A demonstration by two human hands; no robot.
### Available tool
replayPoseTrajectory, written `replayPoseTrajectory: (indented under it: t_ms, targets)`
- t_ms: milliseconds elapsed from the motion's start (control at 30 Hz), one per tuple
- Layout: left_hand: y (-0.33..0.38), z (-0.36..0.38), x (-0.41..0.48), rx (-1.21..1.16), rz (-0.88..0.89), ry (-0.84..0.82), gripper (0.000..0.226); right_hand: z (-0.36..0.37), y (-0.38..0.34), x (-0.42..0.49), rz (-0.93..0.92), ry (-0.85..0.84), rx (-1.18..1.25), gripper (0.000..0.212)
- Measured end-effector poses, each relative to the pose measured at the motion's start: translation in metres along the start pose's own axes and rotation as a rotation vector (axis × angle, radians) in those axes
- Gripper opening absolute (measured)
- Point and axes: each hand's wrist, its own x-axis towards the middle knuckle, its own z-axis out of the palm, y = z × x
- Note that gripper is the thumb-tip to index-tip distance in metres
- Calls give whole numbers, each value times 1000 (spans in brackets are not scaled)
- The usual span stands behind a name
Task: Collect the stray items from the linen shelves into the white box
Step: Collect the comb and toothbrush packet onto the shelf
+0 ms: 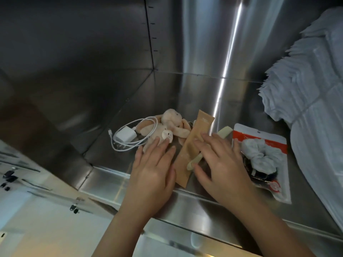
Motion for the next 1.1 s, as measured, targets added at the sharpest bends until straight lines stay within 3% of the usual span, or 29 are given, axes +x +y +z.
replayPoseTrajectory:
  t_ms: [200,367,700,1100]
  targets:
    - [-18,-10,-13,22,2,50,41,7,-24,-4,-29,-7,-32,50]
    - [-43,-25,-30,-1,35,9,34,16,-58,-7,12,49,-34,51]
    - [-92,-56,-57,-13,58,-52,42,41,-131,-11,54,131,-69,48]
    - [-94,-44,-40,-67,22,-70,42,36,-119,-3,90,111,-94,47]
